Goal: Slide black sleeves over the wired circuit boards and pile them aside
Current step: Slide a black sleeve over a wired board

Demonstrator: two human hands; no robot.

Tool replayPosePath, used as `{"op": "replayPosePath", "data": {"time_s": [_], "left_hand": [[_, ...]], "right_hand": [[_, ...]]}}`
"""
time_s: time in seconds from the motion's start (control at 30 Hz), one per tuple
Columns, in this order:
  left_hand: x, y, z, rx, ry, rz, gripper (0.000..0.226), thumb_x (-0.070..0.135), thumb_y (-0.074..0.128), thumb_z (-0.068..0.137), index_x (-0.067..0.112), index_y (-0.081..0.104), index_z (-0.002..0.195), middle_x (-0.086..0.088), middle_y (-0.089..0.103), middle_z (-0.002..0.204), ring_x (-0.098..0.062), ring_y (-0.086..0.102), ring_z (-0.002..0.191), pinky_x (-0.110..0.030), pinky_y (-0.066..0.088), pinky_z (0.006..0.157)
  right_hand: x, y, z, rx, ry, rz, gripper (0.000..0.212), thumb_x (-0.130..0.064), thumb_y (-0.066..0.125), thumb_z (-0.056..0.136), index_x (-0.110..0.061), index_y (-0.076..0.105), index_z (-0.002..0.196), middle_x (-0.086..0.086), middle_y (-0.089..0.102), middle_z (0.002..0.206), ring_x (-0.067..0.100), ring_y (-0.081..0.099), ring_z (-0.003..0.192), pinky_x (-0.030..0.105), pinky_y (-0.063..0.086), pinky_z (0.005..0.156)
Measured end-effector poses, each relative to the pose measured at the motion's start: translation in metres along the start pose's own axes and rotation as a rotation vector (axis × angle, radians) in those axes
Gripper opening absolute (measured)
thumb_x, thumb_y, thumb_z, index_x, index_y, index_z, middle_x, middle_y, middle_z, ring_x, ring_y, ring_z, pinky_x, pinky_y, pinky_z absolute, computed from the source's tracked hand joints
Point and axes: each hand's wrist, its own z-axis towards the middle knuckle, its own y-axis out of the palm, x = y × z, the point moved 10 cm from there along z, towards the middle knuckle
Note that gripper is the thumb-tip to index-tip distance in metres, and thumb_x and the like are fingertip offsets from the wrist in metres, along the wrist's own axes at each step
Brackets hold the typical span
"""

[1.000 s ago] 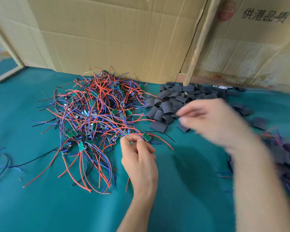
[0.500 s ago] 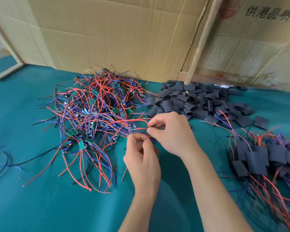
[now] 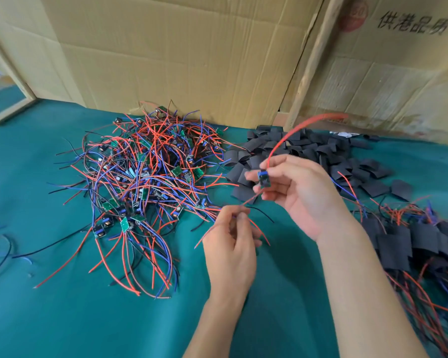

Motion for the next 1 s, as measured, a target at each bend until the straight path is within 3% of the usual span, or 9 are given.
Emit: {"op": "replayPosePath", "data": {"time_s": [0.13, 0.27, 0.47, 0.6, 0.7, 0.77, 0.87, 0.93, 1.0], "left_hand": [[0.006, 0.005, 0.0, -0.072, -0.002, -0.091, 0.026, 0.041, 0.044, 0.101, 0.033, 0.068, 0.109, 0.004, 0.073, 0.081, -0.018, 0.071, 0.064, -0.035, 0.055, 0.051], [0.003, 0.007, 0.001, -0.102, -0.023, -0.117, 0.03, 0.041, 0.051, 0.097, 0.026, 0.071, 0.112, 0.001, 0.073, 0.079, -0.015, 0.065, 0.061, -0.023, 0.049, 0.053], [-0.008, 0.006, 0.005, -0.082, -0.057, -0.075, 0.02, 0.029, 0.06, 0.085, 0.023, 0.073, 0.099, -0.004, 0.073, 0.079, -0.016, 0.064, 0.063, -0.027, 0.051, 0.059], [-0.012, 0.001, 0.006, -0.045, -0.058, -0.08, 0.012, 0.026, 0.065, 0.092, 0.02, 0.07, 0.084, 0.003, 0.068, 0.066, -0.014, 0.058, 0.056, -0.032, 0.048, 0.058], [-0.015, 0.0, 0.006, -0.03, -0.071, -0.022, 0.023, 0.025, 0.066, 0.099, 0.018, 0.068, 0.078, 0.011, 0.052, 0.054, -0.008, 0.049, 0.05, -0.042, 0.052, 0.058], [-0.01, 0.005, 0.004, -0.07, -0.047, 0.04, 0.026, 0.03, 0.06, 0.102, 0.019, 0.068, 0.081, 0.012, 0.042, 0.053, -0.011, 0.04, 0.051, -0.043, 0.049, 0.055], [-0.002, 0.009, 0.003, -0.105, 0.013, 0.112, 0.031, 0.034, 0.052, 0.105, 0.019, 0.064, 0.08, 0.013, 0.041, 0.053, -0.009, 0.035, 0.05, -0.032, 0.041, 0.052], [0.0, 0.01, 0.003, -0.116, 0.036, 0.135, 0.031, 0.033, 0.05, 0.105, 0.018, 0.061, 0.08, 0.013, 0.044, 0.054, -0.008, 0.035, 0.049, -0.023, 0.034, 0.05], [-0.001, 0.011, 0.002, -0.133, 0.034, 0.136, 0.029, 0.032, 0.05, 0.105, 0.018, 0.056, 0.08, 0.011, 0.043, 0.054, -0.009, 0.034, 0.05, -0.027, 0.033, 0.051]], "right_hand": [[0.022, 0.008, -0.005, -0.141, 0.154, -0.122, 0.019, 0.007, 0.05, 0.094, -0.007, 0.061, 0.089, 0.021, 0.075, 0.088, 0.027, 0.068, 0.062, 0.034, 0.056, 0.065], [0.029, 0.013, -0.005, -0.15, 0.148, -0.341, 0.016, 0.007, 0.059, 0.093, -0.005, 0.066, 0.086, 0.013, 0.066, 0.073, 0.025, 0.061, 0.059, 0.031, 0.055, 0.06], [0.028, 0.003, -0.001, -0.099, 0.081, -0.672, 0.01, 0.005, 0.067, 0.088, -0.005, 0.066, 0.083, 0.007, 0.068, 0.066, 0.022, 0.064, 0.057, 0.034, 0.058, 0.06], [0.032, -0.009, -0.001, -0.148, 0.122, -0.724, 0.009, -0.003, 0.074, 0.085, -0.006, 0.068, 0.08, 0.006, 0.072, 0.065, 0.02, 0.069, 0.058, 0.03, 0.057, 0.062], [0.015, -0.06, 0.006, 0.209, 0.023, -0.942, 0.01, -0.016, 0.079, 0.08, -0.02, 0.069, 0.079, -0.003, 0.074, 0.075, 0.016, 0.07, 0.072, 0.027, 0.049, 0.065], [0.01, -0.083, 0.004, 0.402, 0.004, -1.186, 0.023, -0.029, 0.08, 0.081, -0.025, 0.065, 0.098, -0.005, 0.066, 0.102, 0.02, 0.062, 0.097, 0.033, 0.045, 0.075], [0.027, -0.089, 0.009, 0.382, 0.052, -1.263, 0.039, -0.041, 0.081, 0.081, -0.026, 0.063, 0.111, 0.001, 0.057, 0.117, 0.028, 0.051, 0.115, 0.041, 0.046, 0.087], [0.026, -0.089, 0.011, 0.403, 0.005, -1.227, 0.031, -0.036, 0.081, 0.082, -0.026, 0.066, 0.107, -0.001, 0.061, 0.113, 0.027, 0.054, 0.112, 0.038, 0.045, 0.081], [0.021, -0.089, 0.01, 0.436, -0.043, -1.187, 0.021, -0.028, 0.08, 0.082, -0.027, 0.068, 0.099, -0.004, 0.068, 0.104, 0.024, 0.059, 0.103, 0.035, 0.043, 0.074]]}}
